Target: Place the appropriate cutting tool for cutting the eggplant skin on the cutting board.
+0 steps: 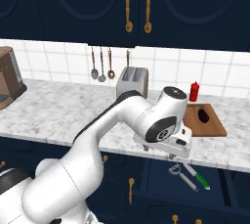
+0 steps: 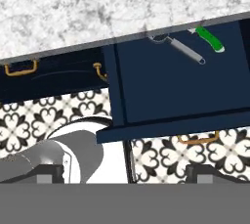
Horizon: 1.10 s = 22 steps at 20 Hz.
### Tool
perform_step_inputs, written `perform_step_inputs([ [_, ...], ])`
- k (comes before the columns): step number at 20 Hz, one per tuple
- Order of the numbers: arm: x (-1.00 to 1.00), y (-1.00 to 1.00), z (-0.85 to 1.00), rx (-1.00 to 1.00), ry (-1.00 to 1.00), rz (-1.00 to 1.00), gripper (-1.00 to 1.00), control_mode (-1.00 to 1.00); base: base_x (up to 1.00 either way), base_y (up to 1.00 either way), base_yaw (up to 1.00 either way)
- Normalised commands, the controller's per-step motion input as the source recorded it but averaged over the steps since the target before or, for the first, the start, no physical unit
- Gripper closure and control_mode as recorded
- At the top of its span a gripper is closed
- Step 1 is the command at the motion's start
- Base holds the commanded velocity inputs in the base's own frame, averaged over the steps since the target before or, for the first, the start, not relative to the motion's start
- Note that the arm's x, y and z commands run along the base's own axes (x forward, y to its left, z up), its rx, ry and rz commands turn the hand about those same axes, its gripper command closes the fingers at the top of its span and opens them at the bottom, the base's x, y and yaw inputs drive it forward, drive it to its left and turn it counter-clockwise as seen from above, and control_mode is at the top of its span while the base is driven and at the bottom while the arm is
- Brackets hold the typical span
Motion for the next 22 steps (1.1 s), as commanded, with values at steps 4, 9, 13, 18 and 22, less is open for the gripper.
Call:
perform_step_inputs([
  [4,-0.4,-0.97,-0.41,0.06,0.01,0.0,-1.0,-1.0,0.0,0.0,0.0],
  [9,-0.04,-0.42,-0.61,0.0,0.05,0.0,-1.0,-1.0,0.0,0.0,0.0],
  [13,0.16,-0.12,-0.57,0.0,0.19,0.0,-1.0,-1.0,0.0,0.0,0.0],
  [18,0.24,-0.29,-0.61,0.0,0.1,0.0,-1.0,-1.0,0.0,0.0,0.0],
  [22,0.36,-0.33,-0.59,0.03,0.01,0.02,-1.0,-1.0,0.0,0.0,0.0],
])
